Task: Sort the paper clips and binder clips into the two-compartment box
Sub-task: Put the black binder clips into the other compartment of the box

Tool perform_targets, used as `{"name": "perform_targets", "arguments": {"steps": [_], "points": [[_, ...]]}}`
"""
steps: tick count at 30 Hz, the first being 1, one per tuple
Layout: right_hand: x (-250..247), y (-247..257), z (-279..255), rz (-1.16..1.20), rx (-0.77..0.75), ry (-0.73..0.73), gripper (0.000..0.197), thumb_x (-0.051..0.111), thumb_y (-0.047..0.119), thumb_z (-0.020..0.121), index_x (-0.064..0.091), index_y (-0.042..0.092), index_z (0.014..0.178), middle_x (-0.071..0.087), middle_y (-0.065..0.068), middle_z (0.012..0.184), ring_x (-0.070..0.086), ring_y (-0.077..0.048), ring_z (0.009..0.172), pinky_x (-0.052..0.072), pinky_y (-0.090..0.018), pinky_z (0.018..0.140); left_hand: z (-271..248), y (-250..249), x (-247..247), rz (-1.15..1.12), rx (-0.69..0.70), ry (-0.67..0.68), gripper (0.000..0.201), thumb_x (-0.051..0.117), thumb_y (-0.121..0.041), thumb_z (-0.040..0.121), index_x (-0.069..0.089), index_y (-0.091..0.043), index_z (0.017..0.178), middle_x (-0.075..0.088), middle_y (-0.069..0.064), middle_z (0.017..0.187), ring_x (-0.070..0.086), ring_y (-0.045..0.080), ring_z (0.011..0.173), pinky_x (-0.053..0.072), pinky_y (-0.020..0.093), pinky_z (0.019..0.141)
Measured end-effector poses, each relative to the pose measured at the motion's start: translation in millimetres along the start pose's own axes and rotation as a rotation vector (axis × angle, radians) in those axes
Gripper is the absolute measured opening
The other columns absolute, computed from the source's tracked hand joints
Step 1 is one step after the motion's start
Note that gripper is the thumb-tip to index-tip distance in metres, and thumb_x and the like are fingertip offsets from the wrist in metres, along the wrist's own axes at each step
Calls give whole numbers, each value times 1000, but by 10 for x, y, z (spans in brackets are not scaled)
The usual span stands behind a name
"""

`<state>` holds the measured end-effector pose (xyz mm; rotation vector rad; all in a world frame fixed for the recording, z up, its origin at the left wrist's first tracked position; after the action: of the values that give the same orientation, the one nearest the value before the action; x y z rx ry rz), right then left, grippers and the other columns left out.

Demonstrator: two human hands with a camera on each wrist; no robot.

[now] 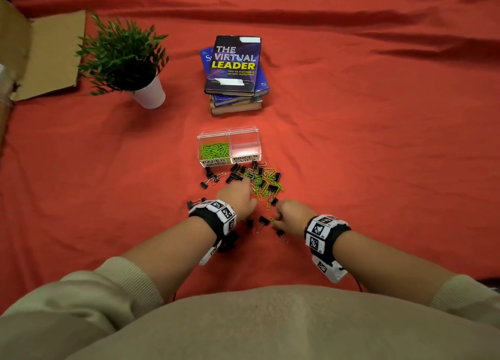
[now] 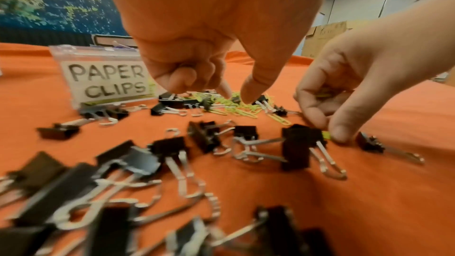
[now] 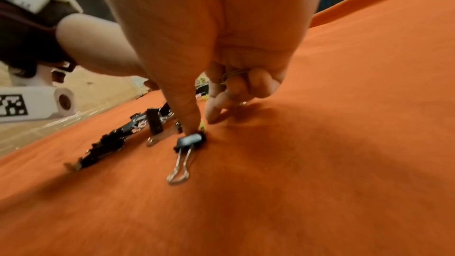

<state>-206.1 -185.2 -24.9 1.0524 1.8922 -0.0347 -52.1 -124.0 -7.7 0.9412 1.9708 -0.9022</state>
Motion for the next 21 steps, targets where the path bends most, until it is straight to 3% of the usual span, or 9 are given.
{"name": "perform_targets", "arguments": {"steps": [3, 6, 10, 13, 16, 18, 21], "points": [[70, 52, -9, -33, -6, -18, 22, 57, 25, 84, 56, 9, 98, 60, -13, 105, 59, -31, 95, 46, -36, 75, 36, -213, 147, 23, 61, 2, 23, 53, -32, 87, 56, -12, 98, 63, 9, 101, 60, 28, 95, 52, 39, 79], [102, 62, -15, -22, -14, -13, 26, 58, 22, 81, 54, 6, 101, 58, -15, 108, 59, -33, 98, 46, -37, 76, 62, -357, 262, 43, 69, -18, 29, 56, -32, 90, 55, -8, 107, 60, 13, 112, 58, 32, 106, 49, 41, 87], [116, 54, -53, -146, -35, -35, 34, 54, 20, 85, 52, 2, 114, 54, -16, 117, 56, -34, 108, 46, -40, 85, 79, -388, 279, 96, 58, -52, 23, 56, -18, 90, 55, -4, 109, 60, 16, 114, 58, 34, 107, 48, 41, 85], [69, 33, -85, -143, -30, -39, 28, 49, 17, 87, 53, 0, 109, 56, -18, 115, 57, -34, 105, 46, -39, 83, 75, -331, 291, 89, 16, -21, 17, 52, -8, 90, 58, -4, 105, 62, 15, 110, 61, 33, 102, 50, 41, 80], [-47, -78, -61, 127, 43, -96, 10, 56, 19, 86, 59, 9, 84, 64, -11, 88, 60, -28, 82, 42, -30, 67, 63, -278, 297, 21, -57, 31, 14, 50, -10, 90, 60, -6, 100, 64, 14, 105, 62, 32, 96, 51, 40, 77], [-148, -207, -21, 393, 141, -163, 17, 61, 16, 83, 55, 17, 66, 59, -1, 69, 53, -15, 64, 37, -24, 57, 56, -253, 294, -24, -68, 57, 11, 50, -12, 89, 58, -5, 92, 64, 16, 101, 62, 33, 92, 49, 38, 73], [-341, -325, 12, 742, 221, -206, 8, 62, 10, 82, 63, 13, 75, 62, 0, 67, 48, -7, 55, 39, -18, 51, 27, -221, 278, -60, -27, 50, 13, 49, -11, 89, 56, -2, 94, 60, 18, 102, 60, 34, 91, 46, 37, 71]]}}
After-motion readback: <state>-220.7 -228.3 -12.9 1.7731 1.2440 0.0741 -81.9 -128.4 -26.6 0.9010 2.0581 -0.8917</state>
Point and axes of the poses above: each hand's wrist, its own z-axis towards the middle knuckle, its own x-axis out of the palm, y = z × x, the point moved 2 cm from there along z, towards the middle knuckle
